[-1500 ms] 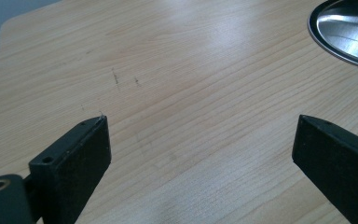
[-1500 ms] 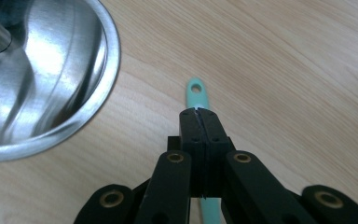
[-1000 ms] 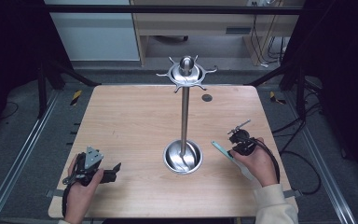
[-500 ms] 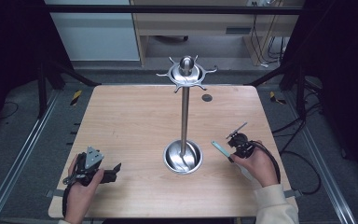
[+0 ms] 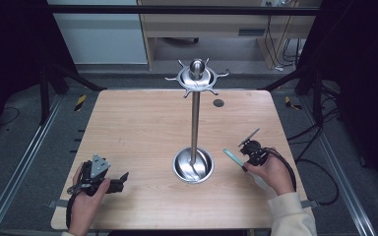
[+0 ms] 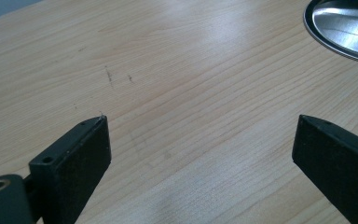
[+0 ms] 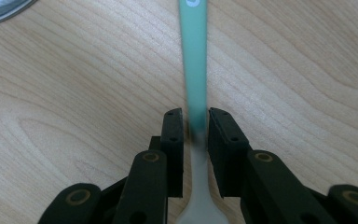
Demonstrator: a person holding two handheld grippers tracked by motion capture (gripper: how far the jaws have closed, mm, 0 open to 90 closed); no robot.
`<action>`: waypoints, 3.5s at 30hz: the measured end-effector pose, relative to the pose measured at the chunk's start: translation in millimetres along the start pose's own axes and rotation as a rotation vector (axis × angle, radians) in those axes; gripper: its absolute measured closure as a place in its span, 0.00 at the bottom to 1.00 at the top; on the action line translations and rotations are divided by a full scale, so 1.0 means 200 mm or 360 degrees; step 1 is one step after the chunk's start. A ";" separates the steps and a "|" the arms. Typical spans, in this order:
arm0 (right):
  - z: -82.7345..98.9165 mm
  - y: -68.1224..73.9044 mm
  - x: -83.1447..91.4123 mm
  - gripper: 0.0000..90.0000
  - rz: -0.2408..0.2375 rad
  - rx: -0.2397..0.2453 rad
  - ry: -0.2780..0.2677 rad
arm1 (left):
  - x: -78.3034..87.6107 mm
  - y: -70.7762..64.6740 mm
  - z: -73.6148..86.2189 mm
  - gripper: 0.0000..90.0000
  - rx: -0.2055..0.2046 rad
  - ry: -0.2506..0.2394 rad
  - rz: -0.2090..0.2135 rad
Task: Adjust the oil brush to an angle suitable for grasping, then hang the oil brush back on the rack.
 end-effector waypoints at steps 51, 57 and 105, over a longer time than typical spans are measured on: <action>0.03 -0.08 0.50 0.92 -0.0244 -0.0122 -0.0737 | 0.00 0.00 0.00 0.05 -0.0001 0.0002 0.0002; 0.05 -0.07 0.64 0.92 -0.0304 -0.0115 -0.0886 | 0.00 0.00 0.00 0.05 -0.0003 -0.0004 0.0003; 0.21 0.16 1.15 0.92 -0.0574 0.0124 -0.1502 | 0.00 0.00 0.00 0.05 -0.0002 -0.0005 0.0005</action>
Point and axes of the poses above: each handheld gripper's, and its own axes: x roughly backward along the jaws, z roughly out of its underside, y roughly to its left, the point moved 2 cm from there along -x, roughly forward along the jaws, and after that the axes turned 15 degrees about -x, right-handed, at the moved point
